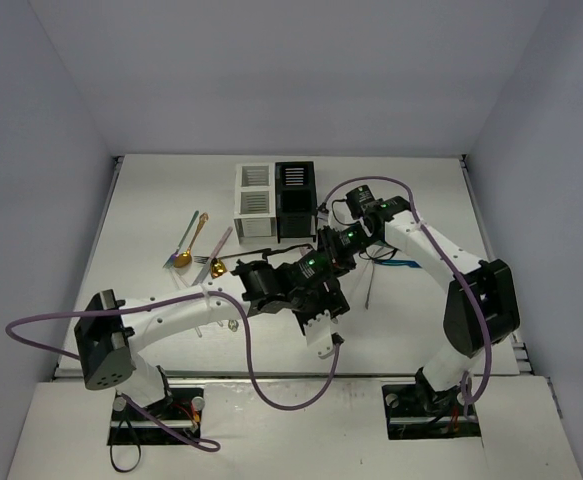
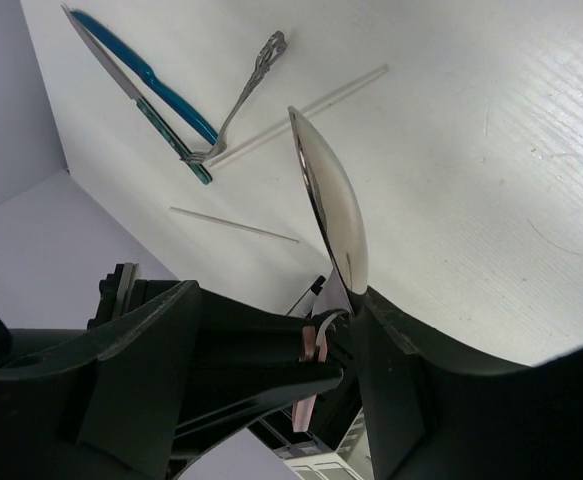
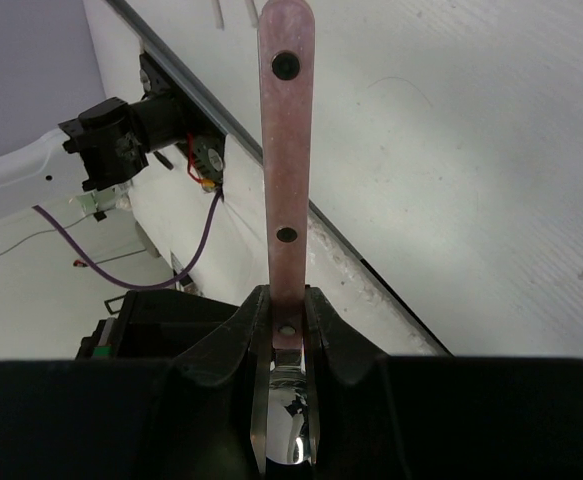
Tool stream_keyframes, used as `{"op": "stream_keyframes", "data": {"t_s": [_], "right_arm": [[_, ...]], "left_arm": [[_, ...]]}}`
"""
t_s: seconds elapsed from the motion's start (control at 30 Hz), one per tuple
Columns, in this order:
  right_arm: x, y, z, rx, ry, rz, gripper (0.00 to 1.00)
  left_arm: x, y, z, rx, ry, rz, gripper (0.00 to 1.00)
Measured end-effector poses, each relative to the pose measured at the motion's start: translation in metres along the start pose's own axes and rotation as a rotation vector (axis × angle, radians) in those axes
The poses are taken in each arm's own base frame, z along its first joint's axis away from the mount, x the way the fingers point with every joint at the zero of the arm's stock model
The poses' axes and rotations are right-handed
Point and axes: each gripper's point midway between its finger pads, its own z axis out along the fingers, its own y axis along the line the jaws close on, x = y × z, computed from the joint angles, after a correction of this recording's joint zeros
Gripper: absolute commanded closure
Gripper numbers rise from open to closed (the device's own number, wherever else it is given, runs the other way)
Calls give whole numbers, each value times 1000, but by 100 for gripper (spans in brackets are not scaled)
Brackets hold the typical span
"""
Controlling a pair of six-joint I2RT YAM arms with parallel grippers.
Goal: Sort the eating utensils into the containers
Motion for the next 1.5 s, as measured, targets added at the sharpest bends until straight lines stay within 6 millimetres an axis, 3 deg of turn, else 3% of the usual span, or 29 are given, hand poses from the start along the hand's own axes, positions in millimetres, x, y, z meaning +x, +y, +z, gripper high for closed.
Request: {"op": "stream_keyframes", "data": {"t_s": [0.17, 0.3, 0.4, 0.47, 0.57, 0.63, 0.67, 0.83, 0.93, 0.97, 1.13, 1.23, 1.3, 1.37, 1.5], "right_arm": [[3, 10, -4, -30, -3, -19, 100], [3, 14, -8, -36, -14, -31, 100], [3, 15, -9, -37, -17, -37, 100], [4, 15, -8, -38, -16, -42, 65], [4, 17, -9, -52, -13, -52, 28], [3, 18, -9, -59, -18, -69, 13], [3, 19, -10, -67, -16, -74, 10], [-6, 21, -22, -104, -44, -81, 13], [-27, 17, -43, -143, -108, -60, 18], [-35, 13, -52, -153, -134, -50, 24], [-71, -30, -100, -123, -299, 14, 32], [-85, -60, -127, -40, -394, 42, 34], [-94, -80, -150, 29, -465, 57, 35], [-102, -99, -173, 104, -533, 65, 35], [-108, -129, -207, 252, -619, 61, 34]], "left_arm": [[4, -1, 4, 10, 10, -16, 62], [5, -4, 4, 21, 17, -23, 92], [5, -8, 4, 36, 20, -26, 100], [6, -6, 4, 26, 22, -30, 100], [6, -5, 4, 23, 25, -39, 100], [5, -7, 4, 25, 22, -43, 100], [5, -8, 4, 24, 21, -42, 100], [-4, -10, -1, 12, 9, -28, 100], [-20, -8, -10, -8, -15, 2, 100], [-27, -6, -14, -21, -26, 12, 100], [-57, 10, -33, -85, -77, -42, 100], [-58, 42, -52, -173, -84, -230, 100], [-49, 73, -72, -282, -93, -393, 100], [-27, 100, -96, -405, -102, -575, 100], [44, 130, -139, -636, -86, -927, 100]]}}
